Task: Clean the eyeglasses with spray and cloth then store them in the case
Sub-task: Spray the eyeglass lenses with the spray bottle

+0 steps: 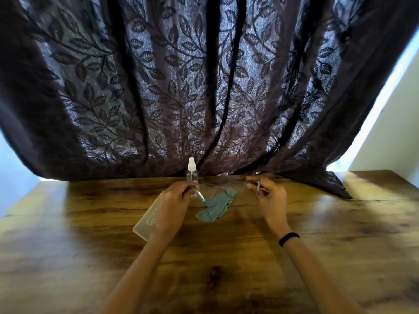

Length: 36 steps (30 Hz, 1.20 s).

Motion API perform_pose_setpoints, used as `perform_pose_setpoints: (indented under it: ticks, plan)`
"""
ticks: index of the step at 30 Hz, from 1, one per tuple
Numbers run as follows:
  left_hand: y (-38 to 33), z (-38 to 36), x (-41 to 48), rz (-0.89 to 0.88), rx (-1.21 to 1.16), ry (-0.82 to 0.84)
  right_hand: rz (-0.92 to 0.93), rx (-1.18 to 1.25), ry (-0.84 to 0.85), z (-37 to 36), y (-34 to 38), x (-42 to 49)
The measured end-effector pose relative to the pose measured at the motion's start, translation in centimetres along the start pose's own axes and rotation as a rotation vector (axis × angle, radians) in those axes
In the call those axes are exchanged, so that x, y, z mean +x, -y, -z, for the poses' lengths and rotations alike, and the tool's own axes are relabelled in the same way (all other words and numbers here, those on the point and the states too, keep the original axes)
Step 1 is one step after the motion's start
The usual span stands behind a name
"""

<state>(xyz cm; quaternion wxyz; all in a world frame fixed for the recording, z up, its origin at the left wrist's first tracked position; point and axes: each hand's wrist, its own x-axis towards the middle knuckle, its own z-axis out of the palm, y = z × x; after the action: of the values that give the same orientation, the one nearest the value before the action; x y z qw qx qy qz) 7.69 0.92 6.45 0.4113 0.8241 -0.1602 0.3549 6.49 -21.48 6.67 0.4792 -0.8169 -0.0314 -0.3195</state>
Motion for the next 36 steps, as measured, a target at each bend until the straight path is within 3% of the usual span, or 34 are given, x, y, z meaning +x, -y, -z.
perform_pose_setpoints:
  ticks: [13,21,26,36]
  plan:
    - [2.9,0.9,1.7,0.013,0.013,-0.153,-0.038,0.115,0.046,-3.4,0.7,2.2]
    - [4.7,3.7,3.0,0.077,0.013,-0.231,-0.205,0.15,0.21,-7.7,-0.7,2.5]
    - [5.8,5.2,3.7,0.106,0.08,-0.271,-0.176,0.136,0.329,-12.2,0.3,3.5]
    - [6.7,6.3,4.1,0.156,0.079,-0.318,-0.249,0.162,0.364,-16.3,0.7,3.9]
